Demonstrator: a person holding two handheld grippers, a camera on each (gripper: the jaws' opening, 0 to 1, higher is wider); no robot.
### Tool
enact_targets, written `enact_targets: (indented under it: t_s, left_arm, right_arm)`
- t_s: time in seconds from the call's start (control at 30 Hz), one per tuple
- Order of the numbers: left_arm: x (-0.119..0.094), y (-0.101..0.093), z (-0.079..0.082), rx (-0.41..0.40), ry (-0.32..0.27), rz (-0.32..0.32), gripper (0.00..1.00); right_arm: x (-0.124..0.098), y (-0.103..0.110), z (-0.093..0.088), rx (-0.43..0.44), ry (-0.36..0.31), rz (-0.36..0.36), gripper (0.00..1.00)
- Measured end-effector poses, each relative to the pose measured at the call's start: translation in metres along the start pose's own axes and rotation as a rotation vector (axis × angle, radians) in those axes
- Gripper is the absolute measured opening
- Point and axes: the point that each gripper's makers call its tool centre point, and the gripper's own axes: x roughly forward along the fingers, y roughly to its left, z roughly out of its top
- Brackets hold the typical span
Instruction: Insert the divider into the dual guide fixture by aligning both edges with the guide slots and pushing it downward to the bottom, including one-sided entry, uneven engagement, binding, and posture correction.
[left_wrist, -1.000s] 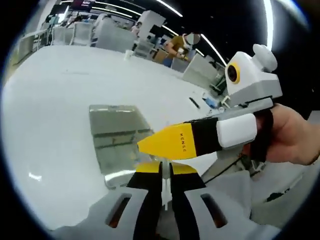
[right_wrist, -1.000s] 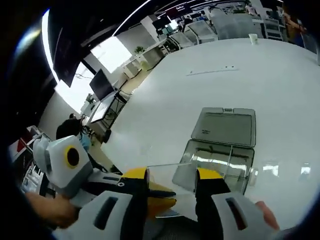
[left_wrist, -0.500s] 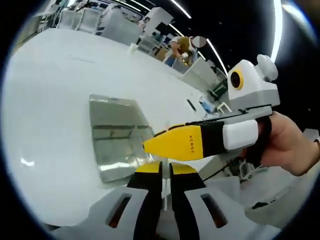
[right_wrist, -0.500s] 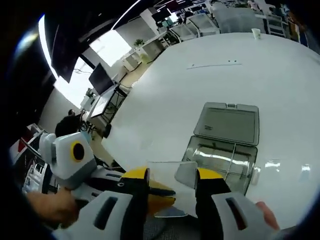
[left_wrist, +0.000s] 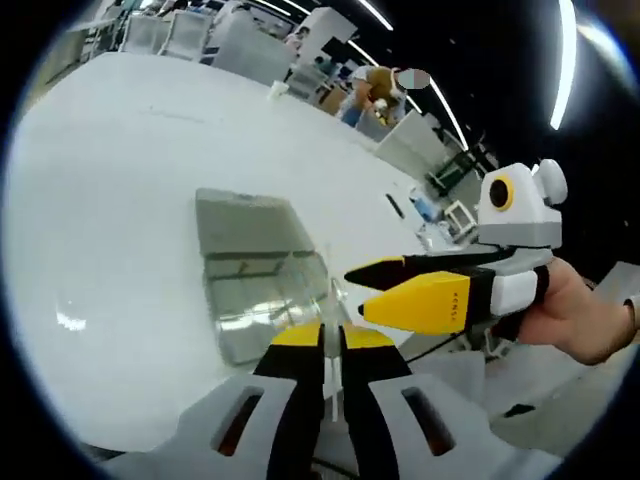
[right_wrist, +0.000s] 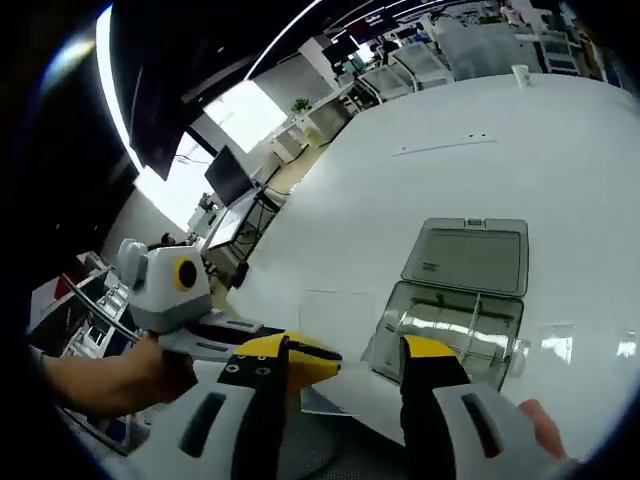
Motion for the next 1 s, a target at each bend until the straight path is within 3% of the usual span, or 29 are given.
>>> enact_targets:
  t_s: [0.23,0.73,1.0]
  left_arm:
    - [0.000,0.012,0.000,-0.021,0.115,0.073,0.02]
    - [0.014,0.031,0.006,-0.067,0.237,0.168,0.02]
    - [0.019,0.039,0.002,-0.096,0.271,0.194,0.02]
  right_arm:
    - [-0.014,-0.005,-0.001,-0.164,-0.063,0.041,0.44]
    - [-0.047,-0.021,-0.005,-0.403,-0.119,0.059,0.56]
    - [-0.062,-0.029,-0.006,-0.439,-0.149,0.062,0.57]
